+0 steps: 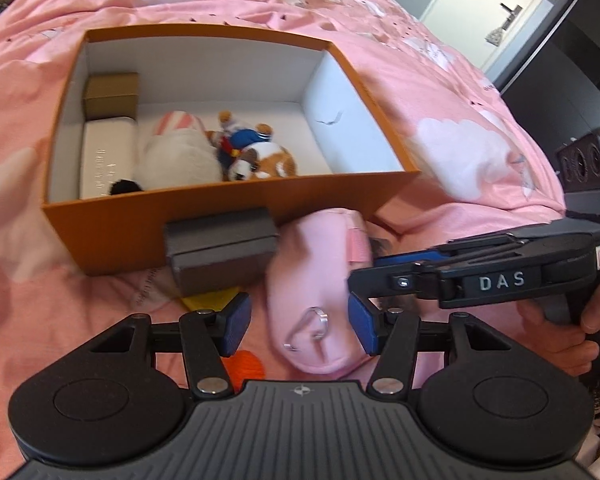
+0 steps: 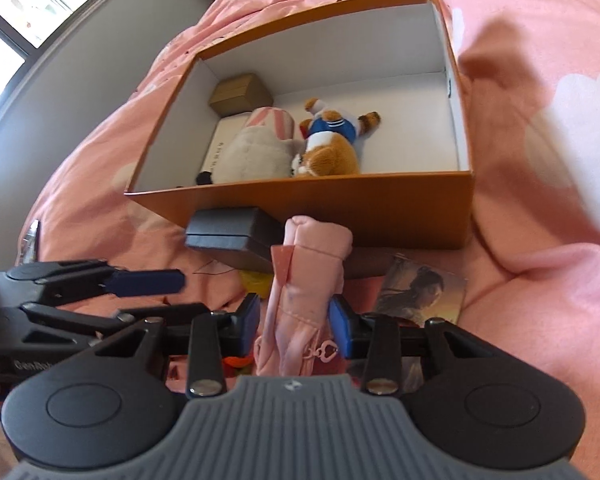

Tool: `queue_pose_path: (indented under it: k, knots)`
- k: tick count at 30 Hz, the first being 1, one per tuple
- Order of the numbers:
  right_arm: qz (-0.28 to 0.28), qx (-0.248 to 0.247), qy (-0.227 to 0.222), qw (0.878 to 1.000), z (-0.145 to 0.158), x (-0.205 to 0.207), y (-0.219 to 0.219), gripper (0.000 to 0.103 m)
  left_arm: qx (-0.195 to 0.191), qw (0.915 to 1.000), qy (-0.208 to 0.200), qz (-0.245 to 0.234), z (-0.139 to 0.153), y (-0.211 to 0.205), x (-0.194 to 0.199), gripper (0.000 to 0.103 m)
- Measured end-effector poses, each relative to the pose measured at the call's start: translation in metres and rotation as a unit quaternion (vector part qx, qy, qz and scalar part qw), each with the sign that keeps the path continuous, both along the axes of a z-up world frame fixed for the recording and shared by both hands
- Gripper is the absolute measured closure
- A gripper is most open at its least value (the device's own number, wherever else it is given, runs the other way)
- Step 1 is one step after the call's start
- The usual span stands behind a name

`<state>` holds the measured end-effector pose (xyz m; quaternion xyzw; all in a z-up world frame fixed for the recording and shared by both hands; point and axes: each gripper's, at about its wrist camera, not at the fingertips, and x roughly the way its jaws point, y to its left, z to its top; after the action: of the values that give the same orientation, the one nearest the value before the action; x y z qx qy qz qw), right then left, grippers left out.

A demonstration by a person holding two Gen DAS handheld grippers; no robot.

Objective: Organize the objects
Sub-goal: 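Grasp the pink fabric pouch with the left tool while the right tool moves beside it, then grasp the pink card wallet by its strap with the right tool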

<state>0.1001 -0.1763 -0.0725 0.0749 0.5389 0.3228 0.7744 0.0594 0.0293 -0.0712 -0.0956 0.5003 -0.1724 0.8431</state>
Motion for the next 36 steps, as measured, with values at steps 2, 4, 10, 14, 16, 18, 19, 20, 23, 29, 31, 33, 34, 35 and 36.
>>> queue_pose_path:
  k: [2,4,10,14,16,18,19,20,23,29,31,33,34,35,36]
  knots:
    - [0.000,0.013,0.011,1.000,-0.002,0.002,0.000,0.074,0.001,0.9999,-0.002,-0.015,-0.004,-0.009,0.001,0.039]
    - [-0.001,0.022,0.021,1.000,-0.005,0.004,0.001,0.080,0.011,0.9997,0.004,-0.021,-0.008,-0.017,0.004,0.039]
    - [0.019,0.047,0.028,0.998,-0.006,0.001,0.015,0.080,0.046,0.9987,0.008,-0.018,-0.017,-0.026,0.007,0.039]
    - [0.023,0.045,0.023,0.998,-0.003,-0.001,0.018,0.079,0.076,0.9969,0.018,-0.002,-0.027,-0.029,0.011,0.053]
    - [0.017,0.041,0.018,0.999,0.000,-0.002,0.014,0.079,0.055,0.9980,0.029,0.008,-0.031,-0.023,0.013,0.060]
    - [0.010,0.029,0.009,0.999,0.003,-0.003,0.007,0.077,0.045,0.9983,0.032,0.020,-0.032,-0.018,0.014,0.062]
    - [0.006,0.018,0.005,1.000,0.005,-0.003,0.004,0.074,0.040,0.9984,0.033,0.023,-0.032,-0.017,0.014,0.063]
    - [0.000,0.003,0.000,1.000,0.005,-0.003,0.001,0.074,0.036,0.9985,0.034,0.024,-0.033,-0.016,0.014,0.064]
    - [-0.012,-0.030,-0.002,0.999,0.002,-0.005,-0.008,0.074,0.034,0.9985,0.035,0.025,-0.034,-0.016,0.014,0.070]
    - [0.006,-0.058,0.035,0.998,-0.016,-0.018,-0.010,0.073,0.057,0.9969,0.050,0.023,-0.023,-0.017,0.005,0.076]
    - [0.002,-0.072,0.042,0.996,-0.021,-0.020,-0.010,0.063,0.060,0.9964,0.055,0.025,-0.021,-0.015,0.002,0.076]
    - [-0.010,-0.100,0.045,0.994,-0.029,-0.019,-0.011,0.062,0.062,0.9959,0.058,0.030,-0.019,-0.012,-0.001,0.076]
    - [-0.014,-0.115,0.046,0.992,-0.032,-0.018,-0.012,0.062,0.063,0.9958,0.058,0.033,-0.019,-0.011,-0.002,0.076]
    - [-0.017,-0.123,0.046,0.991,-0.034,-0.018,-0.012,0.062,0.061,0.9958,0.059,0.035,-0.020,-0.010,-0.002,0.076]
    - [-0.017,-0.122,0.048,0.991,-0.036,-0.017,-0.013,0.061,0.058,0.9957,0.061,0.038,-0.021,-0.009,-0.002,0.076]
